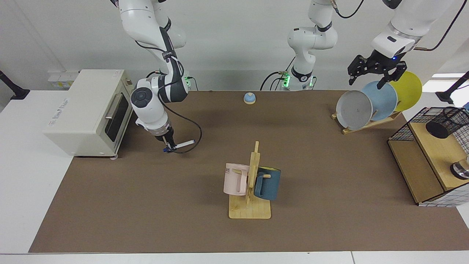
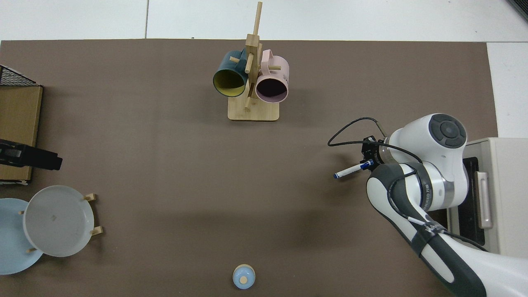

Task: Put markers into pen holder
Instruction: 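Close the right gripper on the marker and lift it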

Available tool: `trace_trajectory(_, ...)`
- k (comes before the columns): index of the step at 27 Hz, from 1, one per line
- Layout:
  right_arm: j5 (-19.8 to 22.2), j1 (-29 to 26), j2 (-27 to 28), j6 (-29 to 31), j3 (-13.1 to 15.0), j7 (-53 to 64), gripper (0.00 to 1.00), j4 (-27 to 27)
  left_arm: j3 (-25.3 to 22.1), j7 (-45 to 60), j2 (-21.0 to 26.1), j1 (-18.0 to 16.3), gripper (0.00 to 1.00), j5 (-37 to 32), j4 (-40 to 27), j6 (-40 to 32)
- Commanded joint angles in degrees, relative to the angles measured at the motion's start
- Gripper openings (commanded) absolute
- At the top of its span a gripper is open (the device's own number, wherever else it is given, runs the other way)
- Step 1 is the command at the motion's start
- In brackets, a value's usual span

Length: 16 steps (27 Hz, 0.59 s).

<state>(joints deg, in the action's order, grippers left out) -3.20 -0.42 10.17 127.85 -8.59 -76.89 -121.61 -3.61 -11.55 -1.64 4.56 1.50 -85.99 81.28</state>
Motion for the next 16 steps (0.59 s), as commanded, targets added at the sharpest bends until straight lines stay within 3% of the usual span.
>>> trace_trajectory(1,-0.8,0.0,-6.1,-8.0,-0.6,1.3,0.00,1.7,0.3,-0.2,-1.8,-0.4,1.00,0.2,-2.1,0.6)
trace_trajectory(8,-0.8,2.8,-8.0,-18.2,-0.6,0.7,0.00,8.5,0.4,-0.4,-1.8,-0.3,1.00,0.2,-2.2,0.5)
trace_trajectory(11,-1.3,3.1,-11.2,-20.9,-0.6,0.3,0.00,8.7,0.4,-0.4,-1.8,-0.3,1.00,0.2,-2.2,0.5)
trace_trajectory(16,-5.5,5.1,-15.9,-23.6,-0.6,-0.8,0.00,8.6,0.4,-2.0,-1.8,-0.3,1.00,0.2,-2.3,0.3)
